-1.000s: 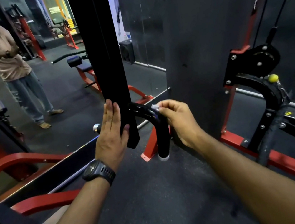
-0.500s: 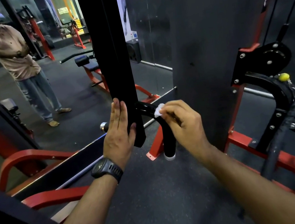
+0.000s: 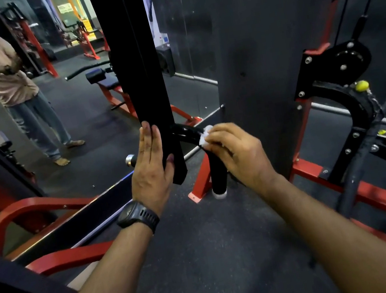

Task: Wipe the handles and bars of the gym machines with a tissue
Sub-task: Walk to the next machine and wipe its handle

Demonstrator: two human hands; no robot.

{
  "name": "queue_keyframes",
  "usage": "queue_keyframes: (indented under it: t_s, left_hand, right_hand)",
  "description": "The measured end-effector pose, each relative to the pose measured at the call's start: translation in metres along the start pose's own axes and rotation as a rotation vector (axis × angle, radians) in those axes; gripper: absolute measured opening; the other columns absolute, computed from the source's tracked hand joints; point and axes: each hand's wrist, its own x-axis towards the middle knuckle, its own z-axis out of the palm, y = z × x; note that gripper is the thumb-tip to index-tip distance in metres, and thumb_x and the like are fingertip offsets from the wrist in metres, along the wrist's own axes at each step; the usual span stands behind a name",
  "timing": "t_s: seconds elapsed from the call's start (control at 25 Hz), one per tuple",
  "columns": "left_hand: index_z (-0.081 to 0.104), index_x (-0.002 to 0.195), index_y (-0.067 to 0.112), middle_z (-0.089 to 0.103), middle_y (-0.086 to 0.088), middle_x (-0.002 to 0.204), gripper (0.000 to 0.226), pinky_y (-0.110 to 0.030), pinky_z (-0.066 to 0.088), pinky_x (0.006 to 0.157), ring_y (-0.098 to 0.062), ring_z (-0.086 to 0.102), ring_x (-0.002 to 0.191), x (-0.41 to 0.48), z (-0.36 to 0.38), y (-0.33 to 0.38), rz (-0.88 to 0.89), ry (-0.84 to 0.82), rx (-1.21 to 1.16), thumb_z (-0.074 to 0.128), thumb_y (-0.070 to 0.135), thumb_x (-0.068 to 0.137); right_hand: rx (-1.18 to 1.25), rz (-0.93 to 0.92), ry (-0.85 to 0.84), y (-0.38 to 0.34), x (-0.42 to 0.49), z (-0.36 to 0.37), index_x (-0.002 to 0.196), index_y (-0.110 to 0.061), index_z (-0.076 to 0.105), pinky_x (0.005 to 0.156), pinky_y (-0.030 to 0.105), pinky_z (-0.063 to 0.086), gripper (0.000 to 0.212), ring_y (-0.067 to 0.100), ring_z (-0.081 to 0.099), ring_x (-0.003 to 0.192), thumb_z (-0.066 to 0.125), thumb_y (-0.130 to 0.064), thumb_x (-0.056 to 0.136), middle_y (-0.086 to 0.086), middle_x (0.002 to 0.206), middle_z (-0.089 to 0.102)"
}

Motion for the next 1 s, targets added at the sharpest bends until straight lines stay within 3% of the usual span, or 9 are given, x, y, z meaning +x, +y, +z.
queue_keyframes:
  t_s: [0.12,0.28,0.4,0.52,0.6,0.72,0.8,0.92,1.0]
  left_hand:
    - [0.018,0.153,0.003,0.014,-0.013,0.162,0.078,-0.015,0.020,0.115,-0.020,0.016,0.150,-0.003,0.003,-0.004,0.027,0.011,-0.043,0.065,0.008,0.091]
    - [0.020,0.153,0.003,0.012,-0.011,0.163,0.075,-0.035,0.043,0.107,-0.022,0.016,0.150,-0.001,0.007,-0.007,0.059,0.012,-0.098,0.063,0.008,0.092]
    - [0.021,0.153,0.002,0.010,-0.010,0.163,0.075,-0.051,0.048,0.103,-0.025,0.015,0.151,0.000,0.007,-0.012,0.076,-0.025,-0.120,0.063,0.007,0.091]
    - [0.021,0.153,0.001,0.014,-0.016,0.162,0.076,-0.050,0.044,0.107,-0.026,0.014,0.151,0.001,0.008,-0.011,0.084,-0.048,-0.122,0.063,0.006,0.090]
    - [0.019,0.154,0.003,0.013,-0.015,0.162,0.077,-0.039,0.038,0.111,-0.022,0.011,0.151,-0.001,0.007,-0.010,0.048,-0.053,-0.117,0.063,0.007,0.091]
    - [0.019,0.154,0.003,0.010,-0.012,0.163,0.077,-0.018,0.024,0.113,-0.017,0.008,0.151,0.001,0.005,-0.009,0.028,-0.066,-0.096,0.063,0.007,0.091]
    - [0.019,0.154,0.003,0.010,-0.013,0.163,0.077,-0.011,0.016,0.115,-0.018,0.009,0.151,-0.001,0.007,-0.009,0.040,-0.089,-0.082,0.064,0.007,0.091]
    - [0.018,0.154,0.002,0.011,-0.015,0.163,0.078,-0.029,0.030,0.116,-0.022,0.011,0.151,-0.001,0.010,-0.011,0.058,-0.093,-0.044,0.064,0.007,0.091]
    - [0.019,0.153,0.001,0.013,-0.017,0.162,0.077,-0.043,0.038,0.113,-0.023,0.013,0.151,0.002,0.012,-0.013,0.077,-0.090,-0.040,0.063,0.007,0.091]
  right_hand:
    - [-0.057,0.105,0.078,0.000,-0.040,0.005,0.100,0.002,0.070,0.087,0.041,0.055,0.017,0.021,0.066,0.099,0.060,-0.011,0.098,0.009,0.105,0.068]
    - [-0.083,0.230,0.090,0.001,-0.056,0.019,0.101,0.000,0.067,0.081,0.041,0.056,0.016,0.024,0.064,0.096,0.056,-0.012,0.098,0.009,0.105,0.063]
    - [-0.096,0.270,0.084,-0.007,-0.072,0.021,0.101,-0.002,0.067,0.081,0.036,0.055,0.013,0.018,0.063,0.093,0.056,-0.007,0.095,0.006,0.103,0.062]
    - [-0.106,0.433,0.225,-0.014,-0.073,0.031,0.095,0.001,0.068,0.083,0.017,0.049,0.009,0.011,0.059,0.091,0.061,-0.004,0.092,0.008,0.098,0.062]
    - [-0.102,0.537,0.309,-0.016,-0.070,0.040,0.094,0.000,0.068,0.085,0.007,0.042,0.006,0.007,0.058,0.092,0.062,-0.002,0.092,0.005,0.099,0.062]
    - [-0.034,0.607,0.317,-0.014,-0.081,0.047,0.095,-0.004,0.068,0.082,0.004,0.041,0.007,0.005,0.060,0.091,0.061,-0.005,0.095,0.002,0.099,0.061]
    - [0.011,0.647,0.309,-0.008,-0.093,0.049,0.095,-0.004,0.068,0.082,0.009,0.044,0.006,0.005,0.061,0.093,0.062,-0.005,0.095,0.004,0.099,0.062]
    - [0.098,0.751,0.362,-0.005,-0.095,0.056,0.096,-0.006,0.068,0.082,0.020,0.051,0.005,0.005,0.064,0.097,0.063,-0.008,0.096,0.004,0.100,0.065]
    - [0.130,0.818,0.401,-0.002,-0.096,0.058,0.097,-0.011,0.068,0.080,0.015,0.047,0.006,0.002,0.063,0.094,0.064,-0.009,0.095,0.001,0.099,0.066]
